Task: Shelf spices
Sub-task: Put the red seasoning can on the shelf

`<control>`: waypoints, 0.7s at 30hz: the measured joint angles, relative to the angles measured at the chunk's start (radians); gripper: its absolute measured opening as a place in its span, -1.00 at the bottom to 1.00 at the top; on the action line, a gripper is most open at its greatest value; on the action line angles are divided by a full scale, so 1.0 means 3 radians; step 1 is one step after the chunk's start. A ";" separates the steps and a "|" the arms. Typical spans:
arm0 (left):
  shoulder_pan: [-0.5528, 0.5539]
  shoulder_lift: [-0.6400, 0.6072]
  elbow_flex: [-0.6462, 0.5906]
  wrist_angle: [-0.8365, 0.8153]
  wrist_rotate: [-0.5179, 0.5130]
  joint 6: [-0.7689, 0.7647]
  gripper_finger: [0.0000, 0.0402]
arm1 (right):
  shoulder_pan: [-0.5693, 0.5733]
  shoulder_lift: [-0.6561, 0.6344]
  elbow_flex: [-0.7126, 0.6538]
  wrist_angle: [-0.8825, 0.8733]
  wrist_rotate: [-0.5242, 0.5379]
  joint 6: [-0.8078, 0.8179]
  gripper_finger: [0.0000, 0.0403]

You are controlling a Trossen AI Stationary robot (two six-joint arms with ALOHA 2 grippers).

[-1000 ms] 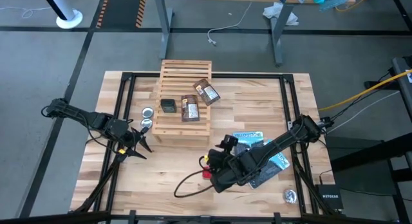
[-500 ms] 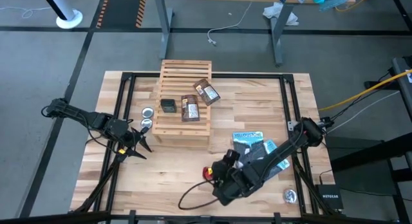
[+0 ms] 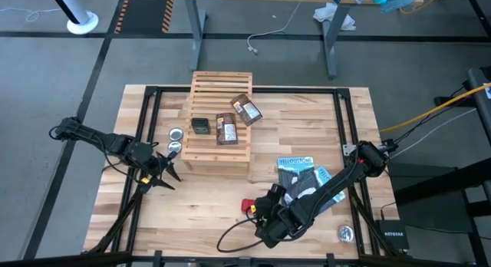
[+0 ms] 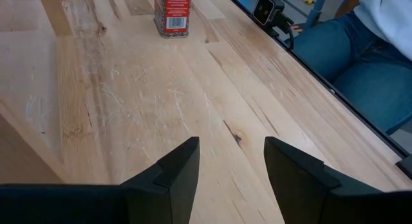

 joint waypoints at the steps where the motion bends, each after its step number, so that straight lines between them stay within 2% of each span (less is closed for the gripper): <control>1: 0.0000 0.0001 0.0000 0.0000 -0.0001 0.0000 -0.16 | 0.0002 0.0000 -0.0046 0.0035 0.0025 -0.0001 0.50; 11: 0.0000 0.0000 0.0000 0.0000 -0.0001 0.0000 -0.16 | 0.0003 -0.0078 -0.0437 0.0541 0.0067 -0.0014 0.50; 21: -0.0001 0.0000 0.0000 0.0000 0.0000 0.0000 -0.16 | -0.0025 -0.0243 -0.1163 0.1588 0.0057 -0.0084 0.50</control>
